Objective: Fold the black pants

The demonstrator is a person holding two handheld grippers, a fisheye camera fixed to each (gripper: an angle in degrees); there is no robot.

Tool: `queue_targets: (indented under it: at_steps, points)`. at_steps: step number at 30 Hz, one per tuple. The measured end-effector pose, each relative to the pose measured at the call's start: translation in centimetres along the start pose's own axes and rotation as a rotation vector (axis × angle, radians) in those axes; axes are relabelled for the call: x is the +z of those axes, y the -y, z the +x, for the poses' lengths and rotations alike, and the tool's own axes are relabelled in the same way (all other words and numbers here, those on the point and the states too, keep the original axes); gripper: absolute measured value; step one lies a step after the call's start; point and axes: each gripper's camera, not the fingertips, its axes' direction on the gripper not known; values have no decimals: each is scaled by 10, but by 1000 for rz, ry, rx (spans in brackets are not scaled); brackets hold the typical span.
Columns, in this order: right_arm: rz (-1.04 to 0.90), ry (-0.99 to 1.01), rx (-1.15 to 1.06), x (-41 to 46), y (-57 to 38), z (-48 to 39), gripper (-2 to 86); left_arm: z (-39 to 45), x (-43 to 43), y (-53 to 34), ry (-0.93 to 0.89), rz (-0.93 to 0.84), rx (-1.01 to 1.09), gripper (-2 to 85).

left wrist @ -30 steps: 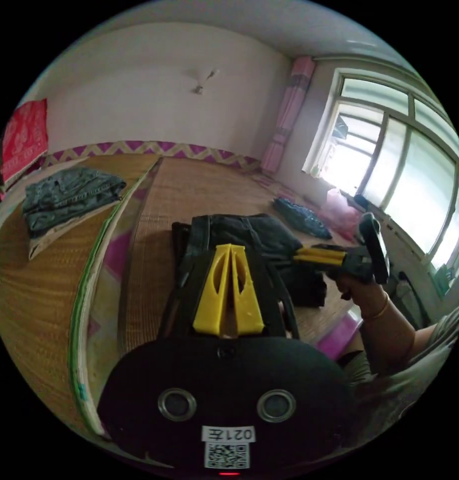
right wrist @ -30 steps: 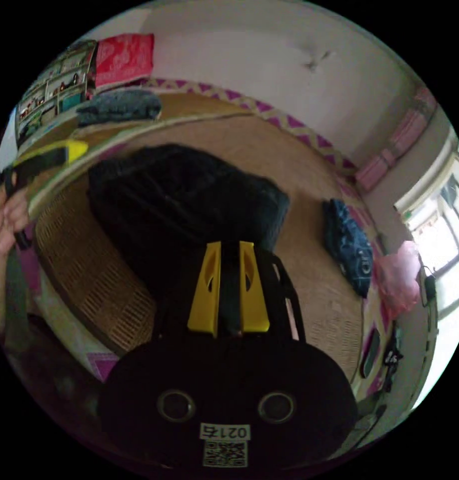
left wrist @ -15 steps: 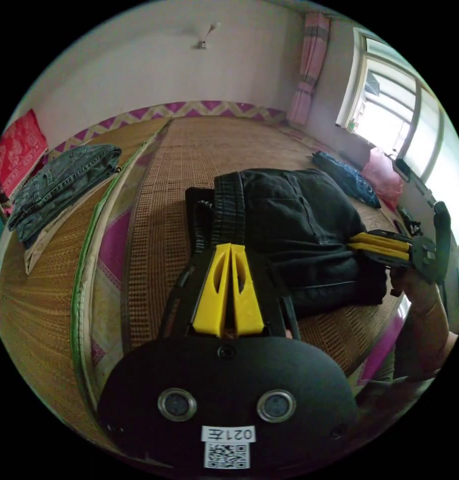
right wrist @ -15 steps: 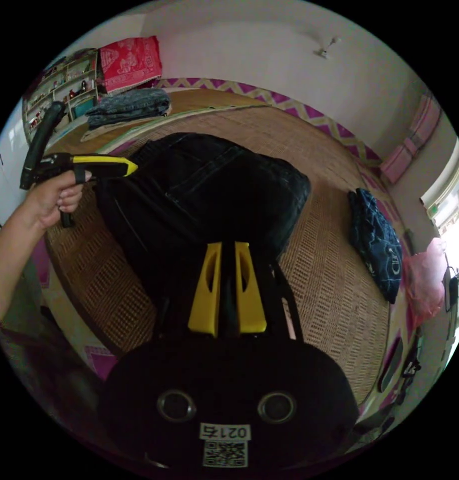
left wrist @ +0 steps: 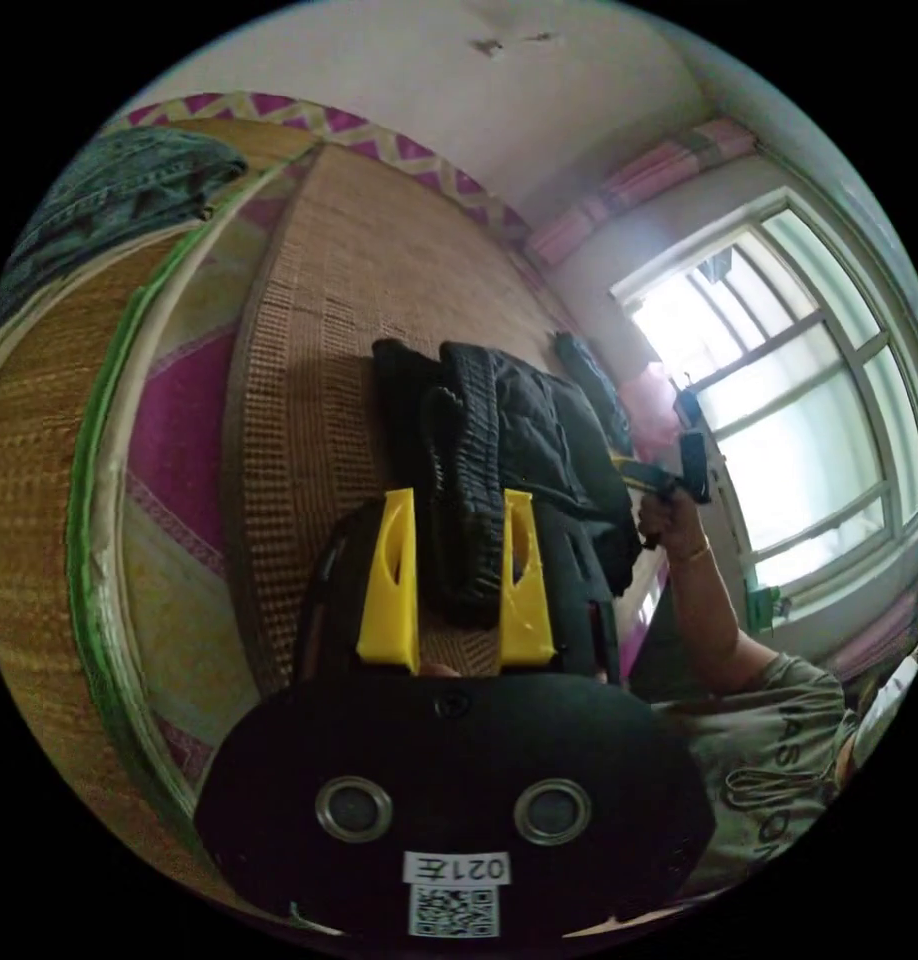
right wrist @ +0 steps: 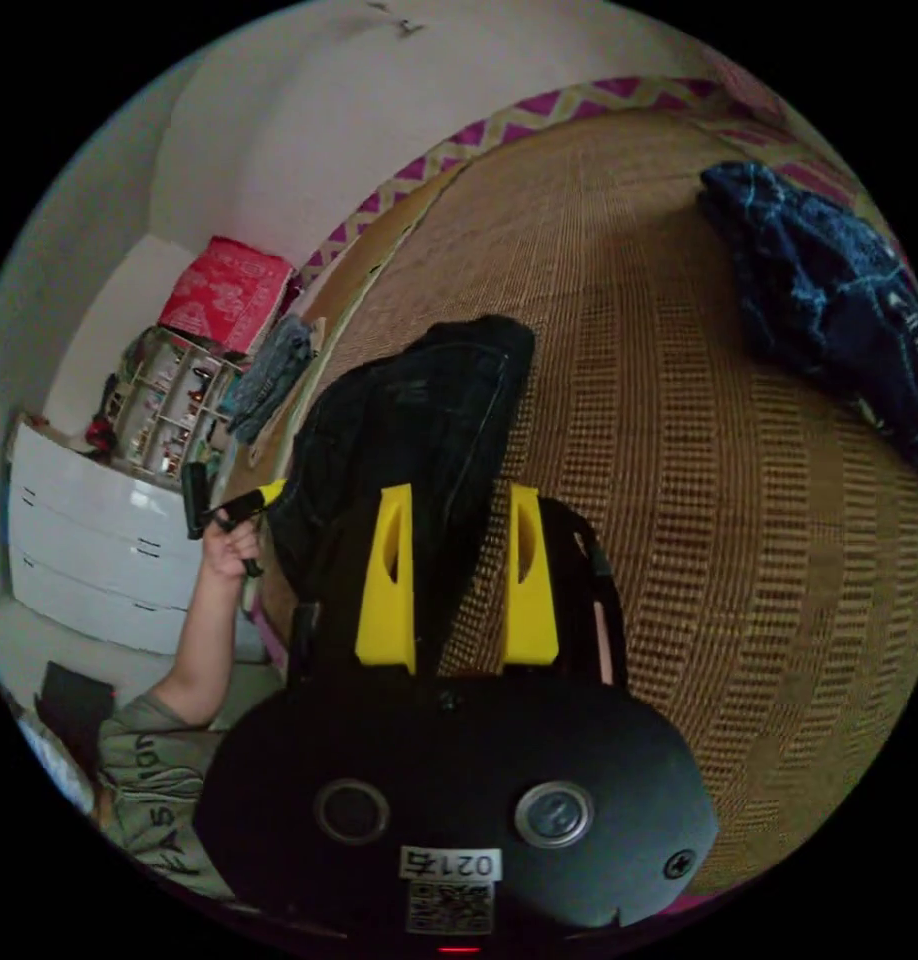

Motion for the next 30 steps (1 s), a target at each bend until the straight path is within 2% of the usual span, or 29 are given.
queue_targets:
  at_steps: [2, 5, 10, 15, 21, 23, 27, 30]
  points:
    - [-20, 153, 68, -2, 8, 40, 128, -5, 7, 8, 30, -30, -21, 113]
    - [-51, 261, 41, -4, 16, 68, 107, -17, 7, 12, 2, -38, -54, 95]
    - [-17, 361, 41, -13, 18, 97, 58, -19, -5, 8, -30, 28, -60, 44]
    - [-5, 407, -83, -62, 29, 88, 41, 42, -43, 24, -50, 131, 99, 24]
    - [197, 296, -143, -205, 57, 102, 40, 146, -19, 117, -151, 189, 235, 26]
    - [274, 204, -121, -266, 74, 119, 41, 187, 16, 164, -185, 182, 254, 29]
    - [347, 49, -73, -330, 106, 148, 55, 234, 82, 225, -170, 161, 220, 37]
    - [380, -285, 117, -344, 124, 180, 108, 237, 137, 246, -81, 151, 129, 23]
